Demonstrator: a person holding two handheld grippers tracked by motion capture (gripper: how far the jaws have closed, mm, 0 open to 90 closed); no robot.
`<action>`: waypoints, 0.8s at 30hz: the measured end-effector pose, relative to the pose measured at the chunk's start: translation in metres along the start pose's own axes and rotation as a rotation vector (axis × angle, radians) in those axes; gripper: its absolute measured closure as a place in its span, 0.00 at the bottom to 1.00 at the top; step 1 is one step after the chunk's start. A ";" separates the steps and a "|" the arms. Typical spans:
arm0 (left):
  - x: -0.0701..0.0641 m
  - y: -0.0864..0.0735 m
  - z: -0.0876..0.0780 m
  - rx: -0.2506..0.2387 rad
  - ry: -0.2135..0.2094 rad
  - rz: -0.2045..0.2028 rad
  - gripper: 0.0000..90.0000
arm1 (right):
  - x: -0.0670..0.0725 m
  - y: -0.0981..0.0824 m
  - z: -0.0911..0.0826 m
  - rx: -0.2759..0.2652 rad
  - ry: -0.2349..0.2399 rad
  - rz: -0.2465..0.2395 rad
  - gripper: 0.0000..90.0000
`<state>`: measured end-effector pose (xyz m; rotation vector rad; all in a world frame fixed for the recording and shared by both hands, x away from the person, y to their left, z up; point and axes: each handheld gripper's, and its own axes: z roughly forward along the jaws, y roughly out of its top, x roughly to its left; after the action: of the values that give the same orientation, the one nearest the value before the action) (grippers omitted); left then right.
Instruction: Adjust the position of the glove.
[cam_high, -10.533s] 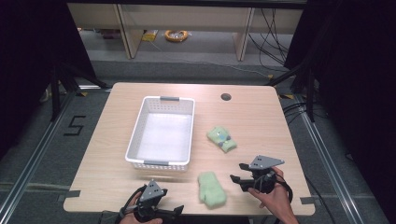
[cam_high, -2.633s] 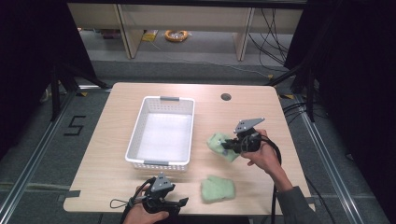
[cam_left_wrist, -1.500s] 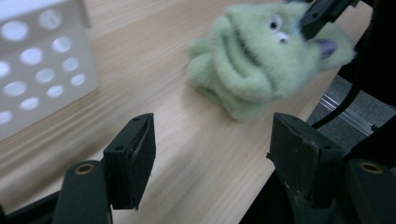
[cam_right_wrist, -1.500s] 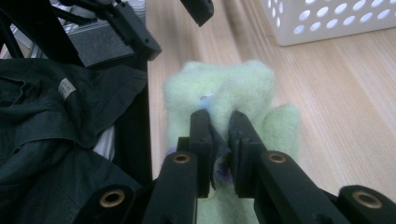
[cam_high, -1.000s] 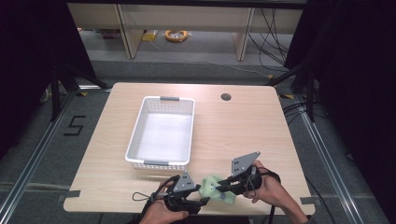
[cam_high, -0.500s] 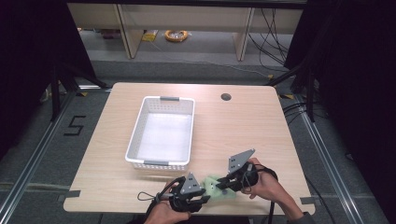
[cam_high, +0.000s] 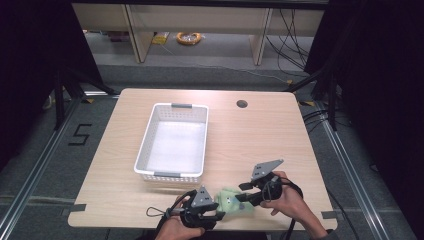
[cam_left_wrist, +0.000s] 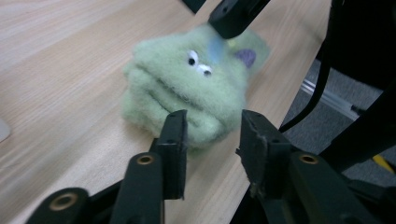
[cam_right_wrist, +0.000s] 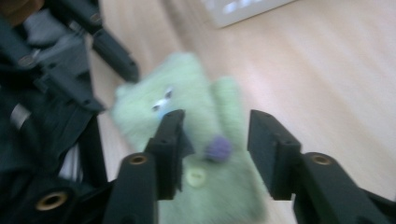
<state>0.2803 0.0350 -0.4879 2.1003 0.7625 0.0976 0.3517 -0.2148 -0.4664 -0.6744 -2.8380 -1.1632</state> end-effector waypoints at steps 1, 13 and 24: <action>0.002 0.001 -0.002 0.000 0.012 0.003 0.66 | 0.002 -0.002 -0.006 -0.019 -0.027 0.046 0.61; 0.019 0.004 -0.008 -0.035 0.054 -0.138 0.51 | 0.002 -0.031 -0.020 -0.050 -0.127 0.268 0.55; 0.027 0.004 0.012 0.031 0.019 -0.233 0.52 | 0.001 -0.034 -0.003 -0.007 -0.121 0.300 0.55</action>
<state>0.3081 0.0391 -0.4974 2.0264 1.0193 -0.0215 0.3369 -0.2379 -0.4875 -1.1597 -2.6955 -1.1168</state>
